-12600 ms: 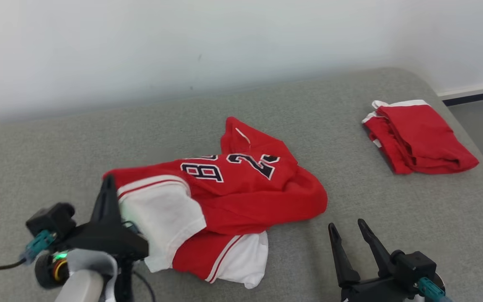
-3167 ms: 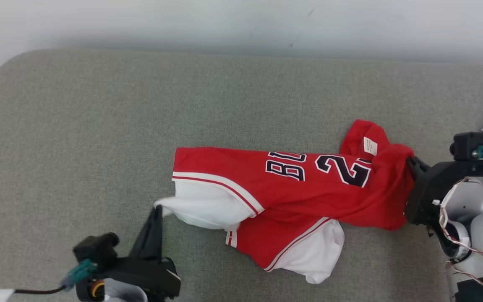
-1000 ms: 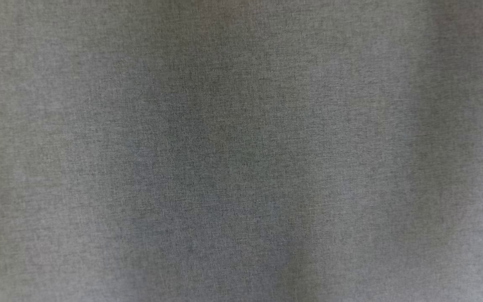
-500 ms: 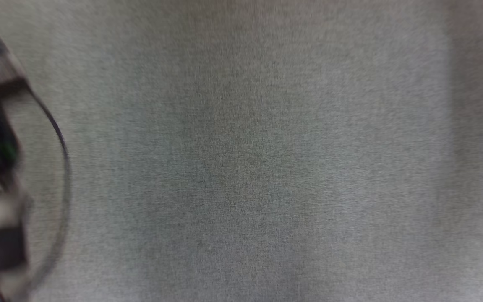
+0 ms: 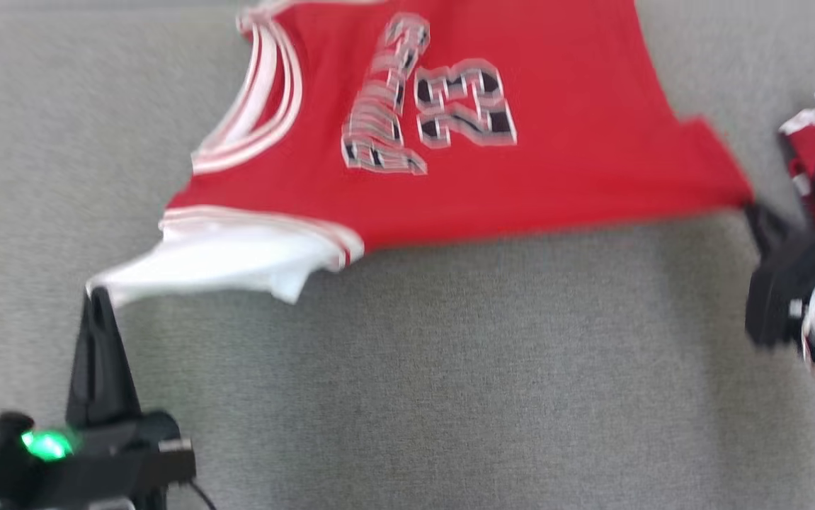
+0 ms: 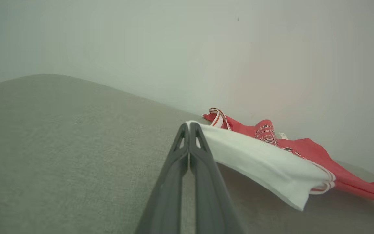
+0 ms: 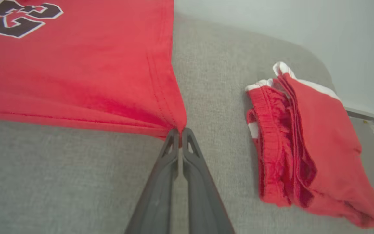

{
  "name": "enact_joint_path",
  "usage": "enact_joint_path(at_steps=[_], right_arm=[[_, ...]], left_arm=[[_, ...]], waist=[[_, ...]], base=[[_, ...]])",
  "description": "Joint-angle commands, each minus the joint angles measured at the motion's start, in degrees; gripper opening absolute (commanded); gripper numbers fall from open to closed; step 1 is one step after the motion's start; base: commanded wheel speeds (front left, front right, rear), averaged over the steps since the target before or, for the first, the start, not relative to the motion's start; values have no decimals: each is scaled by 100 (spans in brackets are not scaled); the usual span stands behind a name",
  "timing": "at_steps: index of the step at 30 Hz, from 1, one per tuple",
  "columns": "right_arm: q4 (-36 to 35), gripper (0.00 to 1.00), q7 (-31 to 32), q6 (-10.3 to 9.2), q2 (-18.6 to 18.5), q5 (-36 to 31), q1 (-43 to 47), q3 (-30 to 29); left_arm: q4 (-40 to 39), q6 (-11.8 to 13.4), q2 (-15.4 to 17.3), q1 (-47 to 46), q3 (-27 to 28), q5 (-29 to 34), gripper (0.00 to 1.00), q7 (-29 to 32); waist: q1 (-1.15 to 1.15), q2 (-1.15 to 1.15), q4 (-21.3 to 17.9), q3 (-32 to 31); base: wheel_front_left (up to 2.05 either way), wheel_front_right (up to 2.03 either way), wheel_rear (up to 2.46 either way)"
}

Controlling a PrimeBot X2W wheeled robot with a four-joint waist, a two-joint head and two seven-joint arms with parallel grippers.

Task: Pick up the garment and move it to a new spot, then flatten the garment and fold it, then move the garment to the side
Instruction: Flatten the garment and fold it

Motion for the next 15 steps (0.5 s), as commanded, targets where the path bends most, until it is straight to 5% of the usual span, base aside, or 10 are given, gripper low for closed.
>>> enact_joint_path(at_steps=[1,8,15], right_arm=[[-484,0,476,-19,40,-29,551,-167],[-1669,0,1875,-18,446,-241,1979,-542],[-2409,0,2527,-18,888,-497,2808,-785]], left_arm=[[-41,80,-38,314,21,-13,0,-18],[67,318,-68,1100,-427,-288,0,-19],[163,490,-67,1794,-978,-1074,0,224]], waist=[[2,1,185,-638],[2,1,336,-1058],[2,1,396,-1308]], base=[[0,0,0],[0,0,0],[0,0,0]])
